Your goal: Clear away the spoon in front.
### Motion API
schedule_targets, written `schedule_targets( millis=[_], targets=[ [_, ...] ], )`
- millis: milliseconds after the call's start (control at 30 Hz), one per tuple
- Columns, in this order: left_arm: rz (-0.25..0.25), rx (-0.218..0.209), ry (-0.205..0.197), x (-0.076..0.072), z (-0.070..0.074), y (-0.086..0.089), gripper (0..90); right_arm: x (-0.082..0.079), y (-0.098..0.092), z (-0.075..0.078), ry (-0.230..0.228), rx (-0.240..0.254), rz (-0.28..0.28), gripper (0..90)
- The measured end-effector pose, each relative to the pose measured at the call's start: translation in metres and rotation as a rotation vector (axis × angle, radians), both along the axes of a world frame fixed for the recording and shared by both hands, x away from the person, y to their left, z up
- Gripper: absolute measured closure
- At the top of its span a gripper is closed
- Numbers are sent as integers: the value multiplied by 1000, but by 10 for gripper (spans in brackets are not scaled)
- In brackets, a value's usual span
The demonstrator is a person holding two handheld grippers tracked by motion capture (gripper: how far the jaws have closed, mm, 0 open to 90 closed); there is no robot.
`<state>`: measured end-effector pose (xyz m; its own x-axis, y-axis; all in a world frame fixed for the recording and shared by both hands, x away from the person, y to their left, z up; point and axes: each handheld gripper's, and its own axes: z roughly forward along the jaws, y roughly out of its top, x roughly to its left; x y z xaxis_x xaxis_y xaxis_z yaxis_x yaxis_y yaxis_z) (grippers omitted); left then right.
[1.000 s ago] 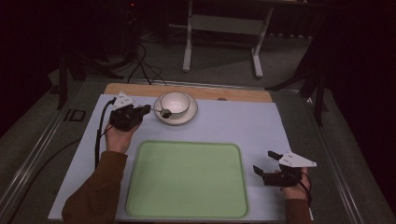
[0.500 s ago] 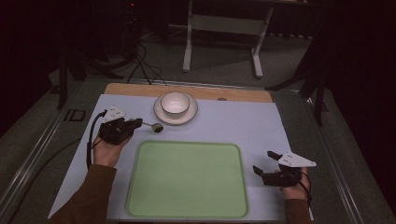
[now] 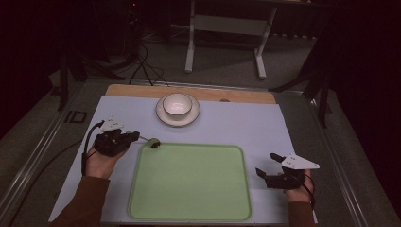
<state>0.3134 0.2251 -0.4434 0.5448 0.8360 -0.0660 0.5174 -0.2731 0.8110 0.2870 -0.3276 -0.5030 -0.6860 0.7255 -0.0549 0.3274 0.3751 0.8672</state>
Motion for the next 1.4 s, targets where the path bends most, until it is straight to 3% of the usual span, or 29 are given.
schedule_targets(
  millis=[100, 333, 867, 1100, 1400],
  targets=[
    [8, 21, 21, 6, -4, -3, 890, 0, 0, 0, -1, 0, 0, 142],
    [17, -5, -2, 13, -6, -6, 885, 0, -1, 0, 2, 0, -2, 142],
    [42, -108, -113, 41, -14, -18, 881, 0, -1, 0, 2, -3, 2, 142],
    [63, -141, -119, 49, -17, -21, 882, 1, -1, 0, 2, -6, 2, 142],
    [28, -153, -98, 42, -10, -19, 888, 0, -1, 0, 2, -5, 3, 142]
  ],
)
